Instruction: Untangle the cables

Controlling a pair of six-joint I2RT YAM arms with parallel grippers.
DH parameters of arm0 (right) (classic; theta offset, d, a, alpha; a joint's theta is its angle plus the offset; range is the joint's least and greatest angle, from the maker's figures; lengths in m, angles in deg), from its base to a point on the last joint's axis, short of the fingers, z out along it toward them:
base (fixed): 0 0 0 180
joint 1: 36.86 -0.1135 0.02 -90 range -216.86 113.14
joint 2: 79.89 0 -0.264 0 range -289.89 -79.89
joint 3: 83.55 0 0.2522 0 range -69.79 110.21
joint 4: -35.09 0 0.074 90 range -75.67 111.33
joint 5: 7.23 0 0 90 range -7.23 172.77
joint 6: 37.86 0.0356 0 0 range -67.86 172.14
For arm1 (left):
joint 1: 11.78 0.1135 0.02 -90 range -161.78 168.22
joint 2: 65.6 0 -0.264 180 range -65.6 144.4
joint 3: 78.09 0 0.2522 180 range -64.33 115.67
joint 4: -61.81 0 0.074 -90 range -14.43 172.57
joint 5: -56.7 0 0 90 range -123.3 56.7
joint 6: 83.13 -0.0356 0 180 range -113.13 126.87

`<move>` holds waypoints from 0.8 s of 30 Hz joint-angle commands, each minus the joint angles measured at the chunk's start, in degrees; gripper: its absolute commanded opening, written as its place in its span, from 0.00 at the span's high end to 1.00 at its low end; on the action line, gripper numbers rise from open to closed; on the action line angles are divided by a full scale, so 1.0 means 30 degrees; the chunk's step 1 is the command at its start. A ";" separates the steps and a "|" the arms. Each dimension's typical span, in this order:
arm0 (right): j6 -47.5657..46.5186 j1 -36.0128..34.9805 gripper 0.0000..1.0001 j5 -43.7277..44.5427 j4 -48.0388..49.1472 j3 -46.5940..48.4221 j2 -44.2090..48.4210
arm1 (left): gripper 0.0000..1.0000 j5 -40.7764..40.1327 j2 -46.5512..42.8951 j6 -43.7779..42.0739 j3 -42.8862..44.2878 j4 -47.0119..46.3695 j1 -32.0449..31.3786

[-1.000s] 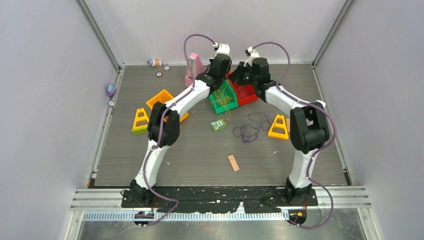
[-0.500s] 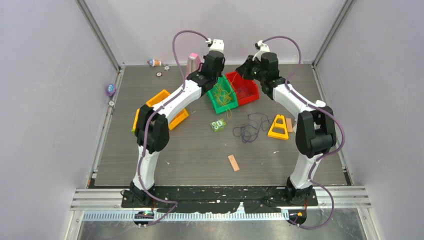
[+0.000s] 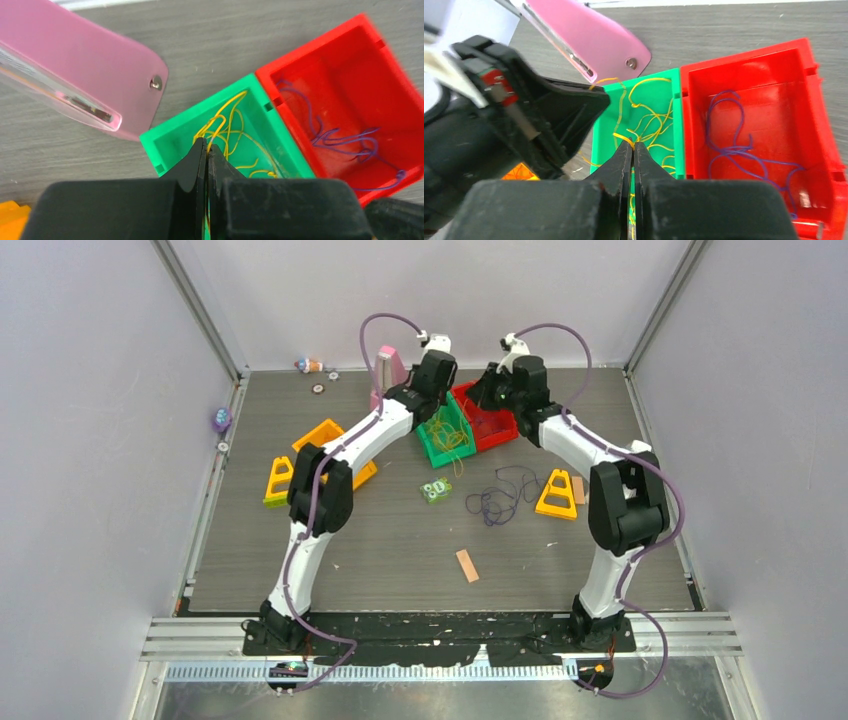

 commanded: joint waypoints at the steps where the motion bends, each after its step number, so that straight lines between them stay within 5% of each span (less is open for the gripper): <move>1: 0.0143 -0.0636 0.95 0.0029 0.1074 0.0264 -0.0814 | 1.00 0.0846 0.0857 0.1207 0.2314 0.2849 0.0399; 15: -0.0118 -0.1583 0.95 -0.0388 -0.3170 0.2569 -0.3914 | 0.91 0.3057 0.1398 0.2762 0.3238 0.6165 0.0618; 20: -0.0753 -0.1902 0.95 0.0281 -0.5648 0.3900 -0.4777 | 0.60 0.3877 0.0619 0.2116 0.3255 0.6589 0.0673; 24: -0.1213 -0.2056 0.95 0.0852 -0.7131 0.4238 -0.5087 | 0.48 0.4112 -0.0148 0.1600 0.3097 0.6830 0.0736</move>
